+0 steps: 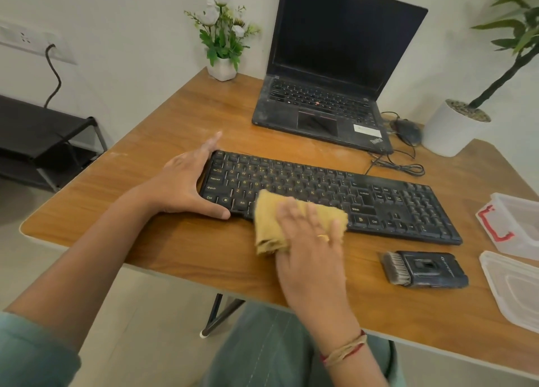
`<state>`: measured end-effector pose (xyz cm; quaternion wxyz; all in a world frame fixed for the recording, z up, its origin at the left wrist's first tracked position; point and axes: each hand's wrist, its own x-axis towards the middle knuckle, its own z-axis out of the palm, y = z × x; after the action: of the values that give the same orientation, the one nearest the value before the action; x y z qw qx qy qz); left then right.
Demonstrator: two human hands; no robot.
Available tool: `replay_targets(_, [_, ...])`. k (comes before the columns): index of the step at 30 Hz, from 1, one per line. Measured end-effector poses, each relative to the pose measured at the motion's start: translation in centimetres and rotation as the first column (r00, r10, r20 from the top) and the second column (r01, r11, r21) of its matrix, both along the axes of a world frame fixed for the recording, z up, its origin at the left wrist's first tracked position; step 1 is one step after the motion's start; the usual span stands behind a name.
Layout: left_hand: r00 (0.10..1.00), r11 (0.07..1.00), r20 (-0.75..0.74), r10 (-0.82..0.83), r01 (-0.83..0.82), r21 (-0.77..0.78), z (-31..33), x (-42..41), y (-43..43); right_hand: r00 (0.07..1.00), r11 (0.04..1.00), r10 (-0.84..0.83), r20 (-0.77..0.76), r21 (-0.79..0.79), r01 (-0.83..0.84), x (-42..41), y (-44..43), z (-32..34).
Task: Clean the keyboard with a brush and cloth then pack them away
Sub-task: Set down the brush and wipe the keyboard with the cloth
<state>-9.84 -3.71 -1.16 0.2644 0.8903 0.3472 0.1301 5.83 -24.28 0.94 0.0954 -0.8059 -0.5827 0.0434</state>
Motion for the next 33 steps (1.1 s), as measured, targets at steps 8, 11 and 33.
replay_targets(8, [1.0, 1.0, 0.005, -0.003, 0.003, 0.006, 0.0, 0.0, -0.1, 0.997, 0.998, 0.056, -0.046, -0.004, -0.056, 0.1, 0.2, 0.2])
replay_targets(11, [1.0, 1.0, 0.0, -0.001, 0.001, -0.003, 0.0, 0.0, -0.1, 0.998, 1.0, -0.009, -0.067, 0.016, 0.01, 1.0, 0.0, 0.1])
replay_targets(33, [1.0, 1.0, 0.019, -0.006, 0.006, -0.002, -0.4, 0.0, 0.3, 0.999, 0.999, -0.029, -0.016, -0.024, 0.028, 3.1, -0.1, -0.3])
